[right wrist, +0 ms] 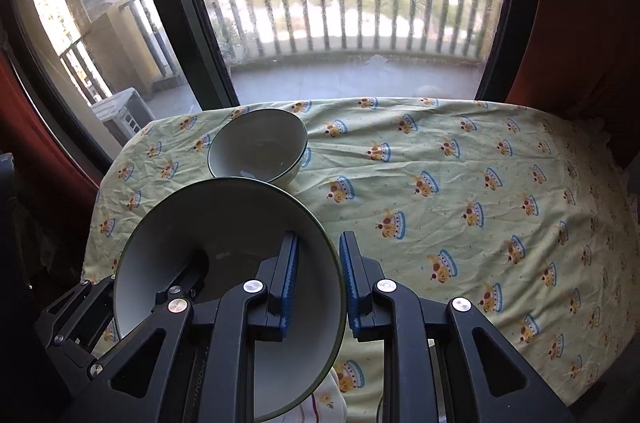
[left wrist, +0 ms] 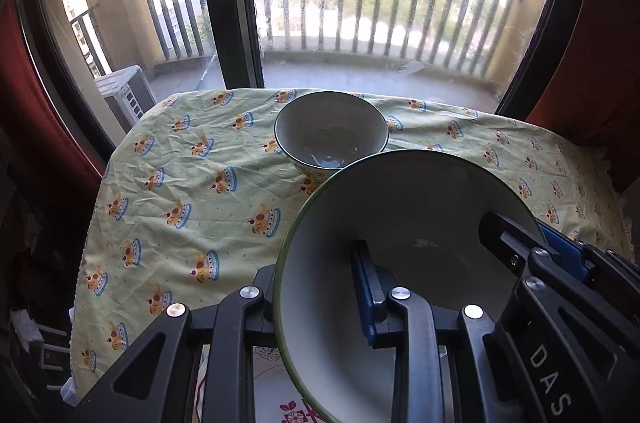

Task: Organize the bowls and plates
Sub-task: 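Lower the held bowl into the first white bowl and open both grippers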

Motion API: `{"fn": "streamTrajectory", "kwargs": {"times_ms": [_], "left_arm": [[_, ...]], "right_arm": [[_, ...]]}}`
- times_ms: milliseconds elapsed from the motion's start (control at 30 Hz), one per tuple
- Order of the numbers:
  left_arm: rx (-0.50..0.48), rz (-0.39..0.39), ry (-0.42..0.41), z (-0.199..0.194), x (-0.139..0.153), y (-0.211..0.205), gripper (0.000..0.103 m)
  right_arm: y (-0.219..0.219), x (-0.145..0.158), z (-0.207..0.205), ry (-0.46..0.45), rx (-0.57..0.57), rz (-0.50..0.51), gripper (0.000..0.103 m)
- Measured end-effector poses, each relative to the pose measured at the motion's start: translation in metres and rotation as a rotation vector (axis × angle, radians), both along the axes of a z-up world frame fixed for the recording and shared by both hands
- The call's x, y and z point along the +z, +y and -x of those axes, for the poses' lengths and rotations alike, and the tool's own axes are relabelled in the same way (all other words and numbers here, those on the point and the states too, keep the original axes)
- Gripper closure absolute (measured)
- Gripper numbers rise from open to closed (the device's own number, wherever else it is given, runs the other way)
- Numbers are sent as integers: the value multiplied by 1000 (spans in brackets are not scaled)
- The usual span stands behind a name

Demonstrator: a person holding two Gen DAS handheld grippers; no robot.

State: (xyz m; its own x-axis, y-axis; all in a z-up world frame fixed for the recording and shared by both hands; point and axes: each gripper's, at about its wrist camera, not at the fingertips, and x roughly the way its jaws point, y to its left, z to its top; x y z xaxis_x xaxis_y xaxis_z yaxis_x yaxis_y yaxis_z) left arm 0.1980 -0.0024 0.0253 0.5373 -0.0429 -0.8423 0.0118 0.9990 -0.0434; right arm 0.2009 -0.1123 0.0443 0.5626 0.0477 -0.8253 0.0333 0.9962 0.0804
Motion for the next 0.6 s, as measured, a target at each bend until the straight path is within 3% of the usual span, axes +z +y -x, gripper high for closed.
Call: {"fn": "streamTrajectory", "kwargs": {"times_ms": [600], "left_arm": [[-39, 13, 28, 49, -14, -89, 76]], "right_arm": [[-93, -11, 59, 11, -19, 7, 79]]}}
